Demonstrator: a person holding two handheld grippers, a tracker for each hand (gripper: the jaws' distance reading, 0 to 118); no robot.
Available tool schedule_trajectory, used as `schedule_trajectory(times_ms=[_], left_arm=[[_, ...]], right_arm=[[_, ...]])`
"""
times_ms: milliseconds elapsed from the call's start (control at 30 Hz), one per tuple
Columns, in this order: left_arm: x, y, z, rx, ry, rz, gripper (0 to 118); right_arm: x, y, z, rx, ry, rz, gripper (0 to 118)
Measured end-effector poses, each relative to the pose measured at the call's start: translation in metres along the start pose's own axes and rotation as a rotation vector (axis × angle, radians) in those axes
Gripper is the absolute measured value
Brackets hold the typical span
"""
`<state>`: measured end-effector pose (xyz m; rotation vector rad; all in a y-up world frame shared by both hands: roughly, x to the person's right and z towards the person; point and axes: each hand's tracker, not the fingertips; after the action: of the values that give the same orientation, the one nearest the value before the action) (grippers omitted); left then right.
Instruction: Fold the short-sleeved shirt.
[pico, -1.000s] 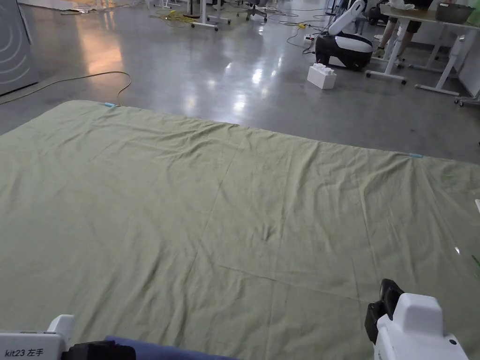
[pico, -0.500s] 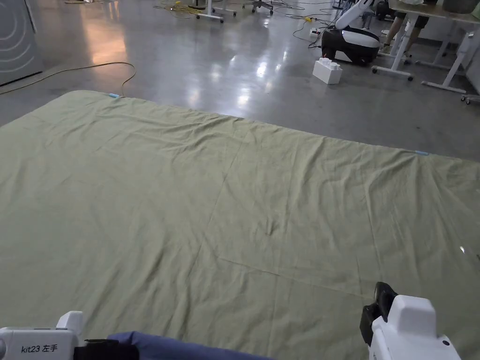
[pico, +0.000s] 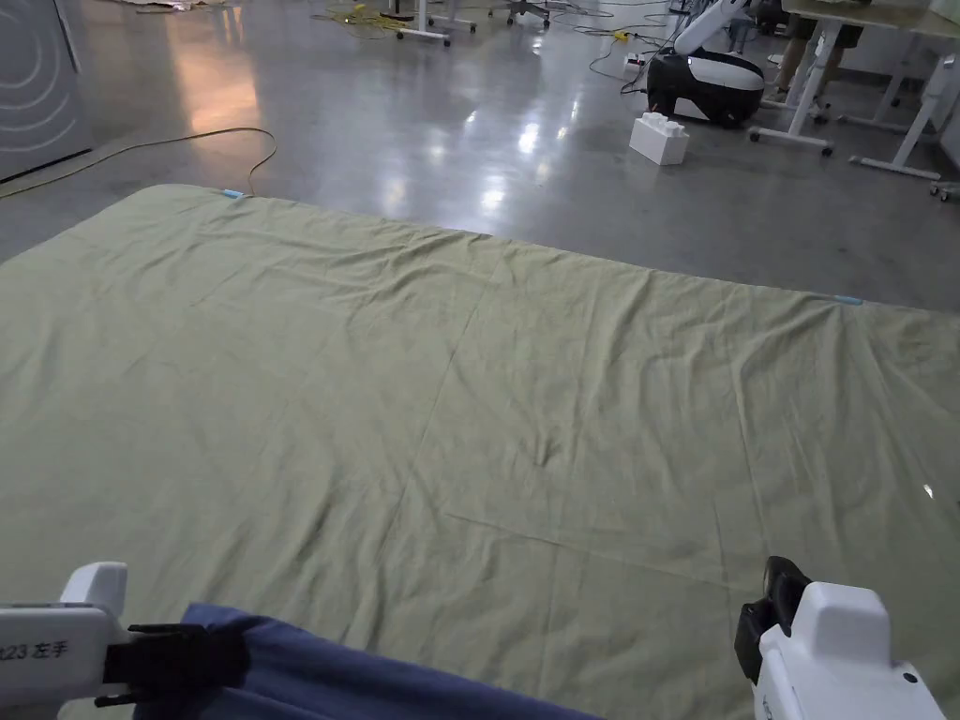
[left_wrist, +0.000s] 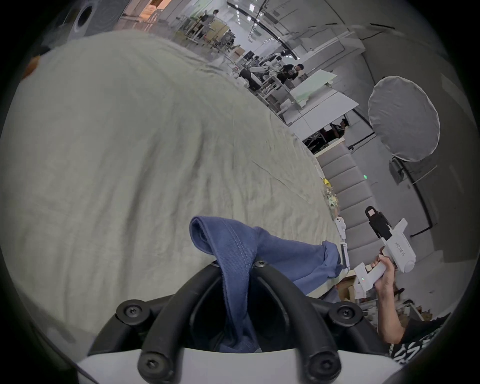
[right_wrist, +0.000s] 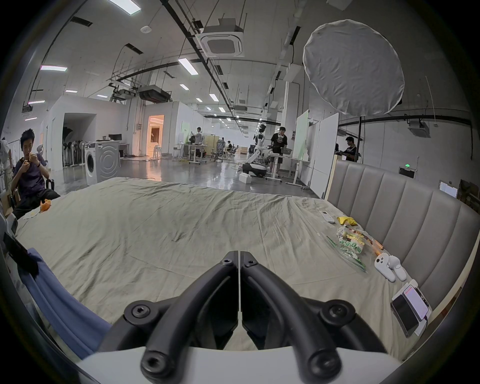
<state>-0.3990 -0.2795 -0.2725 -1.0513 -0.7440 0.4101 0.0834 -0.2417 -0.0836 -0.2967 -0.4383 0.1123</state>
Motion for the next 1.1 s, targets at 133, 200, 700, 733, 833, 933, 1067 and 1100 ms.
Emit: schedule_trajectory(times_ms=[133,200,700,733,833,933,1067,1100], left_arm=[[0.002,0.012,0.029,0.019,0.099,-0.041,12],[0.004,0.016,0.041,0.024,0.153,-0.049,12],[0.095,-0.004,0.007,-0.019,0.054,-0.043,12],[0.104,-0.006,0.001,-0.030,0.019,-0.039,12],[0.125,-0.013,-0.026,-0.055,-0.001,-0.029,12],[0.140,-0.021,-0.060,-0.077,0.011,-0.032,12],[0.150,-0.028,-0.098,-0.097,0.043,0.002,12],[0.153,-0.030,-0.103,-0.103,0.040,-0.001,12]], right_arm=[[0.003,-0.002,0.002,0.003,0.002,-0.003,2],[0.004,-0.003,0.002,0.001,0.004,-0.006,2],[0.008,-0.009,0.004,0.001,0.018,-0.039,2],[0.009,-0.010,0.004,0.000,0.018,-0.042,2],[0.011,-0.014,0.004,-0.008,0.019,-0.048,2],[0.014,-0.019,0.007,-0.017,0.014,-0.056,2],[0.021,-0.025,0.011,-0.030,0.000,-0.067,2],[0.024,-0.026,0.012,-0.033,-0.003,-0.067,2]])
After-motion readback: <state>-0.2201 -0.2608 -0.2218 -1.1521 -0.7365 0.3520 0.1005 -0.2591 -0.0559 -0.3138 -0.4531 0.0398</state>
